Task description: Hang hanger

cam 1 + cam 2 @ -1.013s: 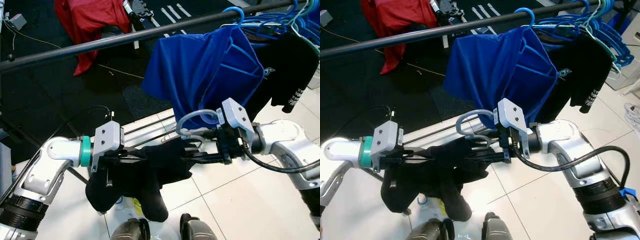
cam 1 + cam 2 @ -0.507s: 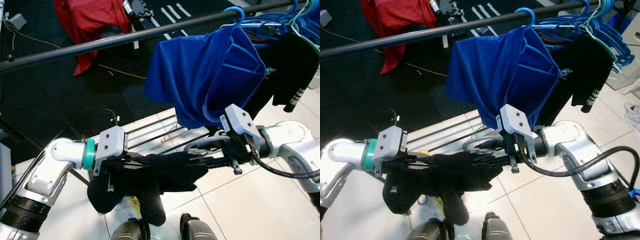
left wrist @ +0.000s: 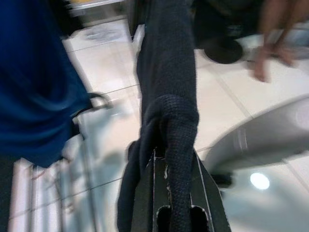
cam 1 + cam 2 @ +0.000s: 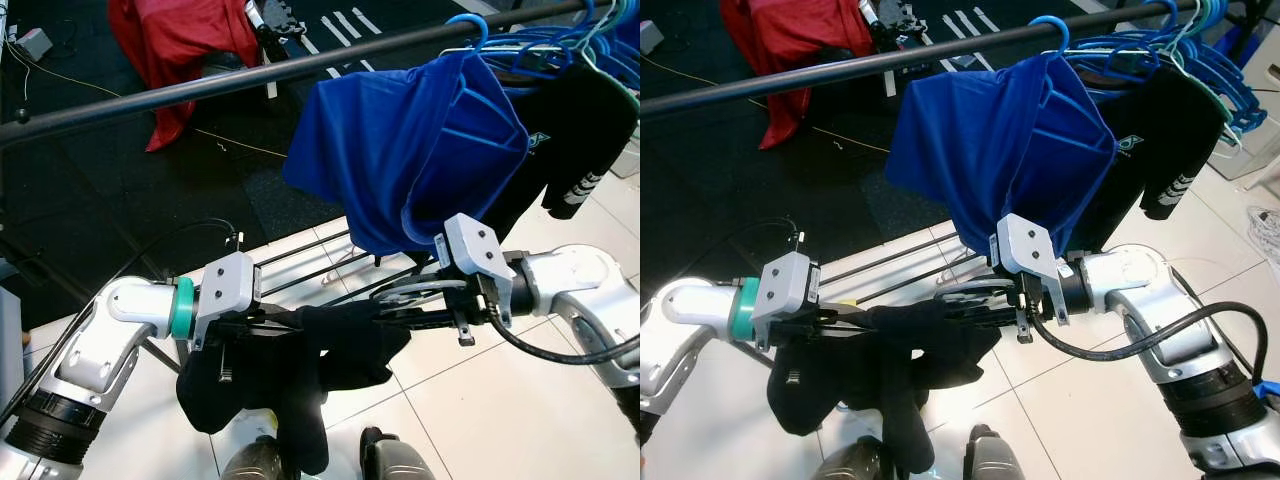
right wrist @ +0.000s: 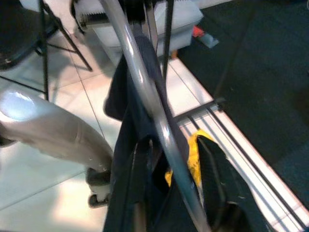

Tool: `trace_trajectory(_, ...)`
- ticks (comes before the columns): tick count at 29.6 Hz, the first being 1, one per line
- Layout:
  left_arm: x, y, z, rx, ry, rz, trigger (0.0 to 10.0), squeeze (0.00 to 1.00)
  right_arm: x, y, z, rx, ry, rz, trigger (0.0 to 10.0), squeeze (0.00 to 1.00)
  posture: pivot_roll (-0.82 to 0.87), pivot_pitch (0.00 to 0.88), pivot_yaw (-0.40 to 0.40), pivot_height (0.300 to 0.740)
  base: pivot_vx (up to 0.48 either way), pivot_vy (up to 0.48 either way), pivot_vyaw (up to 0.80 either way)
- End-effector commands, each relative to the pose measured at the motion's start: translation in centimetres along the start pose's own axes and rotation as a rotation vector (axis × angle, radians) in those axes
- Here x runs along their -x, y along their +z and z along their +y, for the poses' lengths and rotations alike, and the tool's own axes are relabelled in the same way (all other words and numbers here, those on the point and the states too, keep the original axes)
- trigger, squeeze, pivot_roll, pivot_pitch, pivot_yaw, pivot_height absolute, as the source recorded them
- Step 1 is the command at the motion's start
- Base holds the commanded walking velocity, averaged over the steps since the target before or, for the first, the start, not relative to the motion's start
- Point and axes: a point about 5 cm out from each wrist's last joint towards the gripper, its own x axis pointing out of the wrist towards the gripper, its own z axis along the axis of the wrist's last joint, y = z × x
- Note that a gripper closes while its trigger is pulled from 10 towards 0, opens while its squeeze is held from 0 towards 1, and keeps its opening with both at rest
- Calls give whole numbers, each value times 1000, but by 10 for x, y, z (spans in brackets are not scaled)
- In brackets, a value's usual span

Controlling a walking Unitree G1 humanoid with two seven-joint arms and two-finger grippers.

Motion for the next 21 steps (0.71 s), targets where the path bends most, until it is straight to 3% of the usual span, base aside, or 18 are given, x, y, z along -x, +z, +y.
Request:
trace_trajectory(1, 2, 9, 4, -32, 14, -42, 10000, 0, -2, -10, -1, -3, -33, 58, 10000, 1000, -106, 68, 78, 740, 0, 0, 0)
trace_trajectory(11, 2, 6, 5, -25, 25, -35, 10000, 0, 12, 3, -9, 110, -80, 81, 10000, 1000, -112, 71, 73, 740, 0, 0, 0)
trace_trajectory(12, 2, 5, 5, -22, 24, -35, 10000, 0, 16, 8, -7, 124, -62, 72, 10000, 0, -114, 71, 73, 740, 0, 0, 0)
trace_trajectory(21, 2, 7, 1, -23, -10, -37, 10000, 0, 14, 18, -3, 125, 17, 11, 10000, 0, -111, 70, 74, 740, 0, 0, 0)
